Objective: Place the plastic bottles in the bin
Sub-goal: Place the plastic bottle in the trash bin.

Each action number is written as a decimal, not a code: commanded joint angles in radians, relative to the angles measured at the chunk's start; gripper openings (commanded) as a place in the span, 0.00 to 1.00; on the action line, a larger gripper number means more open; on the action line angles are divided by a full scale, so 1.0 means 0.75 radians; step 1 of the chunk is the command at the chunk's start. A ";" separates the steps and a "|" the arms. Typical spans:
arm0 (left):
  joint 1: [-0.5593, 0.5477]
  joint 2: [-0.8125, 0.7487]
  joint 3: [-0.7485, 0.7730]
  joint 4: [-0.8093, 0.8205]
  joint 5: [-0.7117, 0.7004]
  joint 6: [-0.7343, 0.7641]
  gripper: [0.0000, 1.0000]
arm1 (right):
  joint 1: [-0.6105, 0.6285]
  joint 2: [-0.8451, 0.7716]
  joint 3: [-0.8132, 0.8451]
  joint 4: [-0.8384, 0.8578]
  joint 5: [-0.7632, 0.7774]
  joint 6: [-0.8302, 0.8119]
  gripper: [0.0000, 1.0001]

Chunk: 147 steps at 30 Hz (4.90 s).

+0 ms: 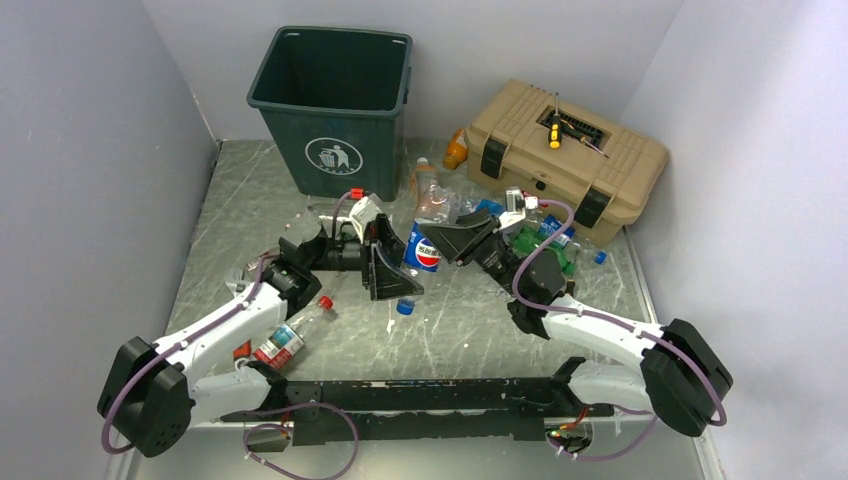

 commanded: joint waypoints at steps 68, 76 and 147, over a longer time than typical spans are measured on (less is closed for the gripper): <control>-0.860 -0.173 0.070 -0.892 -1.708 3.192 0.00 | -0.170 -0.327 0.780 -2.430 -0.258 -0.862 1.00; -0.860 -0.206 0.058 -0.896 -1.702 3.193 0.00 | -0.196 -0.275 0.698 -2.376 -0.543 -0.821 1.00; -0.060 0.291 0.729 -0.222 -0.436 -0.181 0.89 | 0.016 -0.764 -0.024 -1.279 0.010 -0.627 0.48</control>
